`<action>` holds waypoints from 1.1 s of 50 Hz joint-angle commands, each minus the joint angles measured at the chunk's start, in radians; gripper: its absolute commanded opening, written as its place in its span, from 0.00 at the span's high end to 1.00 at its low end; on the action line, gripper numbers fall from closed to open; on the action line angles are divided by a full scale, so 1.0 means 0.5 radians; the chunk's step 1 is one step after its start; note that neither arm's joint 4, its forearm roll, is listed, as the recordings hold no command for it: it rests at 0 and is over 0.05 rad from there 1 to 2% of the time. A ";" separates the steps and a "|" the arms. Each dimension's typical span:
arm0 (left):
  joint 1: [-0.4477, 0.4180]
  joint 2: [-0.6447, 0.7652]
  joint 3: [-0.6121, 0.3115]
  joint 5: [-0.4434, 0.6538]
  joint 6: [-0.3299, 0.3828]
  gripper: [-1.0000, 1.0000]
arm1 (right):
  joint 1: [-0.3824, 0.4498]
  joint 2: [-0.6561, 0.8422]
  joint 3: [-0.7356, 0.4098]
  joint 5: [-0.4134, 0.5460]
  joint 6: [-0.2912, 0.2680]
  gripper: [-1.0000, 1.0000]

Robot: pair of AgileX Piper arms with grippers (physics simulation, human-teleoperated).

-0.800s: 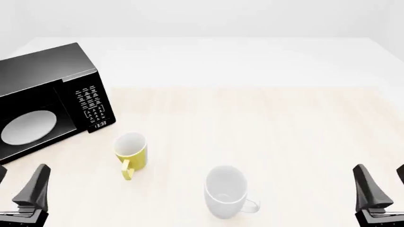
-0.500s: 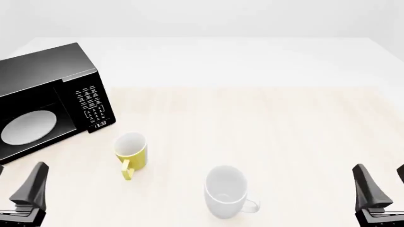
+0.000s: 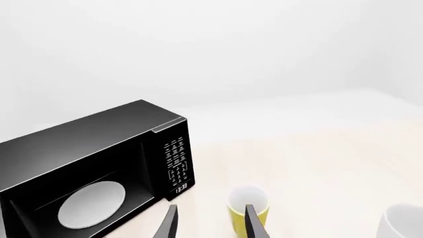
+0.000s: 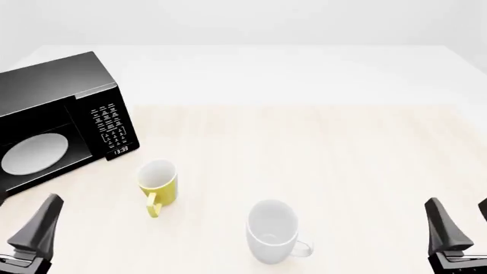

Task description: Put the yellow and white mug in the microwave and close it.

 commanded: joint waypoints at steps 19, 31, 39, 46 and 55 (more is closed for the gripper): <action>-0.213 0.219 -0.182 0.364 -0.176 0.00 | 0.001 0.000 0.000 0.000 -0.001 0.00; -0.258 0.612 -0.207 0.188 -0.283 0.00 | 0.002 -0.001 0.000 0.000 -0.002 0.00; -0.350 0.972 -0.210 -0.041 -0.326 0.00 | 0.002 0.000 0.000 0.000 0.000 0.00; -0.349 1.196 -0.223 -0.188 -0.388 0.00 | 0.002 0.000 0.000 0.000 -0.001 0.00; -0.296 1.544 -0.239 -0.376 -0.585 0.00 | 0.002 0.000 0.000 0.000 -0.001 0.00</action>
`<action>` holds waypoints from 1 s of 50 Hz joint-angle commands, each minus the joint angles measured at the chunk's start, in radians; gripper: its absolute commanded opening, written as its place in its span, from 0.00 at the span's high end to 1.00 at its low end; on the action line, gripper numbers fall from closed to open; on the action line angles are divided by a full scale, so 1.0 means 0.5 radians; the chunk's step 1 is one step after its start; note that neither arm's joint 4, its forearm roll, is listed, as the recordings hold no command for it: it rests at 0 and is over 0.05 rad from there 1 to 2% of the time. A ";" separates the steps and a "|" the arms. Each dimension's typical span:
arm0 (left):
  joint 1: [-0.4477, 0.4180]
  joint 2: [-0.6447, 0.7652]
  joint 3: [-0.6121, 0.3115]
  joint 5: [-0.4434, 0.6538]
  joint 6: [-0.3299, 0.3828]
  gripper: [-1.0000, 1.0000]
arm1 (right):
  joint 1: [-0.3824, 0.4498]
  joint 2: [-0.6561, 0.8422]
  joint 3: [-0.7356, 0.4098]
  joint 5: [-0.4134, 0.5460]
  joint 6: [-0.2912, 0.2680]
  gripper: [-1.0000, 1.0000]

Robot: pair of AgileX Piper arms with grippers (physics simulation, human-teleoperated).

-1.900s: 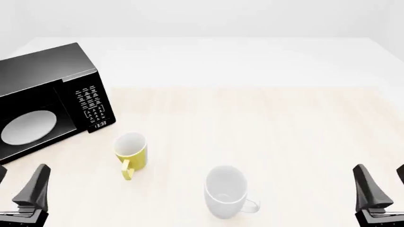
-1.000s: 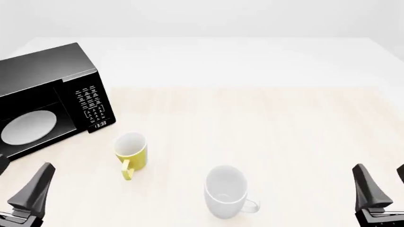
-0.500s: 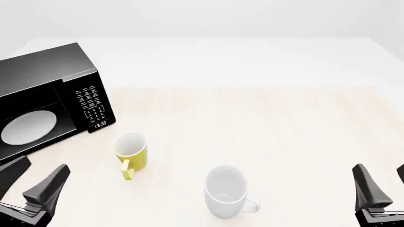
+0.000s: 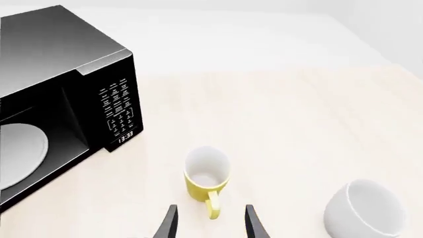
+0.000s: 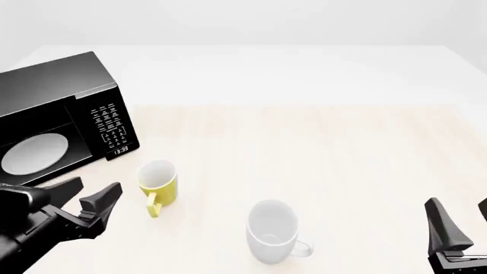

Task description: Put the yellow and white mug in the microwave and close it.

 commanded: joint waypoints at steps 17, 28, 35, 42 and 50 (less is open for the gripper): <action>0.063 0.734 0.022 -0.438 -0.300 0.00 | 0.000 -0.001 0.000 0.000 0.000 0.00; 0.059 0.987 0.022 -0.577 -0.421 0.00 | 0.000 0.000 0.000 0.000 0.000 0.00; 0.032 1.074 0.020 -0.648 -0.460 0.00 | 0.000 0.000 0.000 0.000 0.000 0.00; 0.005 1.146 0.027 -0.707 -0.440 0.00 | 0.000 0.000 0.000 0.000 0.001 0.00; -0.026 1.281 0.029 -0.810 -0.471 0.00 | 0.000 0.001 0.000 0.000 0.000 0.00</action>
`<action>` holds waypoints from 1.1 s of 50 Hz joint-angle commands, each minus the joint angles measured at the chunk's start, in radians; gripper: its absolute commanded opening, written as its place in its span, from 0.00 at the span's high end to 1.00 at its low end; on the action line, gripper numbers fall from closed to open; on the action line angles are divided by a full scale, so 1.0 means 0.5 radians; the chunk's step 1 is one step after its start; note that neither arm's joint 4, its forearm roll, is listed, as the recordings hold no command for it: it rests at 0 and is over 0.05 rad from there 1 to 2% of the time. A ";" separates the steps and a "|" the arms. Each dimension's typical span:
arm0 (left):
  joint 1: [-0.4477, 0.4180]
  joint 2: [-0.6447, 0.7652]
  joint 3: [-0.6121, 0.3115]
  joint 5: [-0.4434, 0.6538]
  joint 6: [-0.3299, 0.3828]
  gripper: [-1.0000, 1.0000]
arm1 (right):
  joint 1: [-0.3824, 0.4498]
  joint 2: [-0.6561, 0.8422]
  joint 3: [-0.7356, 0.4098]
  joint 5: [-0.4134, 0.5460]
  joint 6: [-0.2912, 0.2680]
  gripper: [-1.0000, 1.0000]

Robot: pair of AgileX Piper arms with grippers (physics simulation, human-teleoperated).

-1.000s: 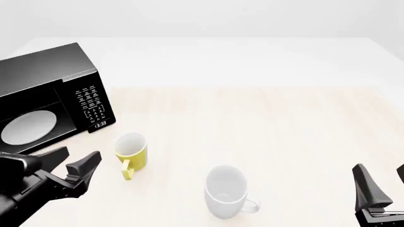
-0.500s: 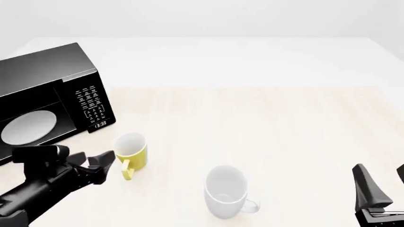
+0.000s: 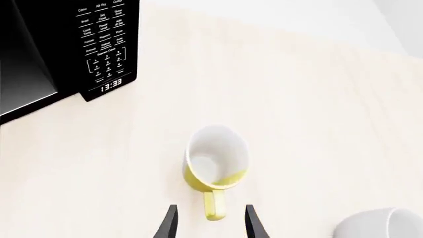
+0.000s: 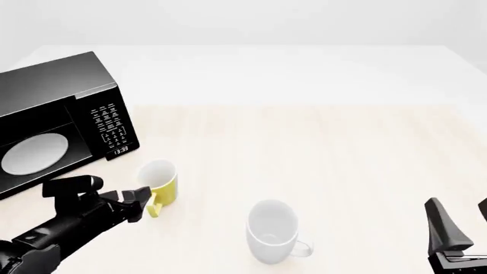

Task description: Put the yellow and white mug in the microwave and close it.

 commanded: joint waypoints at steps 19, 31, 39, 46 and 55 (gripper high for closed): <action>-0.043 0.503 -0.030 -0.360 0.003 0.00 | 0.000 0.000 0.000 0.000 0.000 0.00; -0.080 0.711 -0.037 -0.471 -0.066 0.00 | 0.000 0.000 0.000 0.000 0.000 0.00; -0.113 0.823 -0.042 -0.498 -0.144 0.00 | 0.000 0.001 0.000 0.000 0.000 0.00; -0.143 0.860 -0.034 -0.520 -0.181 0.00 | 0.001 0.000 0.000 0.000 0.000 0.00; -0.168 0.936 -0.035 -0.554 -0.239 0.00 | 0.000 0.000 0.000 0.000 0.000 0.00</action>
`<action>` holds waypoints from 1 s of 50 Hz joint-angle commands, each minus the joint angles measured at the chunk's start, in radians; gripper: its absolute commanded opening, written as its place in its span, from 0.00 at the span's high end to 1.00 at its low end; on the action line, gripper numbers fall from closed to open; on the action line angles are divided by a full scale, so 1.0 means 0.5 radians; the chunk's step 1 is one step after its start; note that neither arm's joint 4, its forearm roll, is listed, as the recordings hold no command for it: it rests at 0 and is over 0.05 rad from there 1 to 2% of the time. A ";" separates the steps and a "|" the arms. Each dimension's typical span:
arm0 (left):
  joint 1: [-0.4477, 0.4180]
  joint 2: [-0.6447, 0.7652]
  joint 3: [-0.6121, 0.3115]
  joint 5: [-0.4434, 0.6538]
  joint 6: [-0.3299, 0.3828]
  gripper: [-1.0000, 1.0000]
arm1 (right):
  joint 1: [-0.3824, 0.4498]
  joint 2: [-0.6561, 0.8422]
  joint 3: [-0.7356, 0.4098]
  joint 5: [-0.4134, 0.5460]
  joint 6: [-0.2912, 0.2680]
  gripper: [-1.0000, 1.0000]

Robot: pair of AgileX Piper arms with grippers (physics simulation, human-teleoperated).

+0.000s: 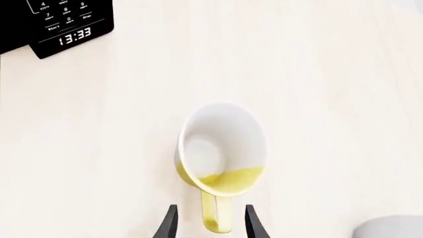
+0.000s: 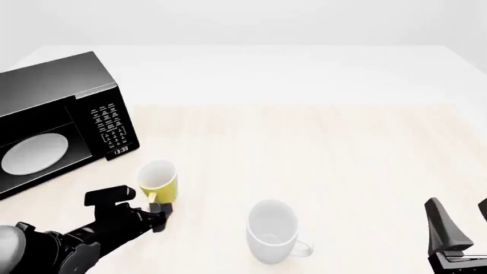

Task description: Put the yellow and white mug in the microwave and close it.

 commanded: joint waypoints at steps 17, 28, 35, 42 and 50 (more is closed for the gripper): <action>0.075 -0.430 0.111 0.150 0.123 1.00 | 0.000 0.000 0.000 0.000 0.000 0.00; 0.183 -0.838 0.133 0.377 0.260 1.00 | 0.000 0.000 0.000 0.000 -0.001 0.00; 0.257 -0.963 0.146 0.437 0.308 1.00 | 0.000 0.000 0.000 0.000 0.001 0.00; 0.361 -1.114 0.153 0.521 0.380 1.00 | 0.000 0.000 0.000 0.000 0.000 0.00; 0.601 -1.228 0.185 0.568 0.479 1.00 | 0.000 0.000 0.000 0.000 0.000 0.00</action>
